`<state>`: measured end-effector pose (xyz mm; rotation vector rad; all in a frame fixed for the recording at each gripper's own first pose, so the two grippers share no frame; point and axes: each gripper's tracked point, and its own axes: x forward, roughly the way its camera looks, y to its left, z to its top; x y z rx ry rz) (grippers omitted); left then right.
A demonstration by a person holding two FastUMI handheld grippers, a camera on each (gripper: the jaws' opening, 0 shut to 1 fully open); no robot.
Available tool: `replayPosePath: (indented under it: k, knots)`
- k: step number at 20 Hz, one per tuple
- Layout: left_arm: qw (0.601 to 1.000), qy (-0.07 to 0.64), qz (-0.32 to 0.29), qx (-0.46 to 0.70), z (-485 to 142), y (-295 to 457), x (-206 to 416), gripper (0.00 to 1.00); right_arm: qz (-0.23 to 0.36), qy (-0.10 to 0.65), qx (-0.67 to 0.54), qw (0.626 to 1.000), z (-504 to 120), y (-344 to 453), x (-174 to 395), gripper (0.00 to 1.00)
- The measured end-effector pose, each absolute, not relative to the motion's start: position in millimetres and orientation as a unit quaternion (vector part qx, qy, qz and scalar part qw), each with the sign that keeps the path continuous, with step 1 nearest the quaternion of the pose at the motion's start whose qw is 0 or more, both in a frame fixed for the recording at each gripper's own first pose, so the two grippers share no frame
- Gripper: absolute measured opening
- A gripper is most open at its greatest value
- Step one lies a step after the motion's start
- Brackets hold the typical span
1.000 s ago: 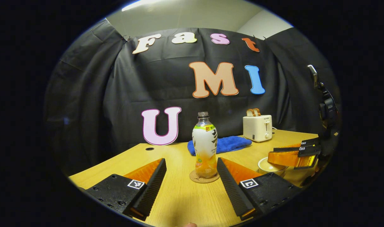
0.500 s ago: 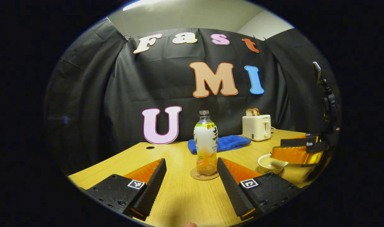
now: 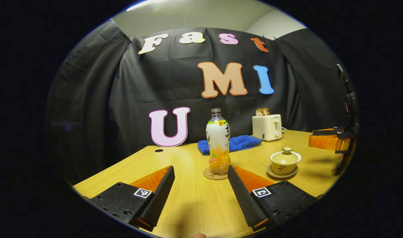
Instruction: Open the teacup lid with one hand, grasp the water bottle and pour water into the teacup with the other hand; after pouring, place the water bottle on the coaster and then close the teacup lid.
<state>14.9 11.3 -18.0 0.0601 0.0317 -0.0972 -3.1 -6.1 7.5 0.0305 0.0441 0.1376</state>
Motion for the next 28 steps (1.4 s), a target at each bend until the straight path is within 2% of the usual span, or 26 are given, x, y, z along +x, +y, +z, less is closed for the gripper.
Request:
replayPosePath:
  k: [10,19,28]
  knots:
    - [0.999,0.016,-0.029,0.026,-20,20,15,0.94,0.047,0.017,0.03,0.998,-1,-14,-13,0.89]
    - [1.0,0.014,-0.013,0.018,-20,24,16,0.94,0.002,-0.001,0.017,1.0,3,-25,-15,0.89]
    - [1.0,0.012,-0.006,0.01,-20,27,16,0.94,-0.006,-0.002,-0.004,1.0,3,-23,-14,0.89]
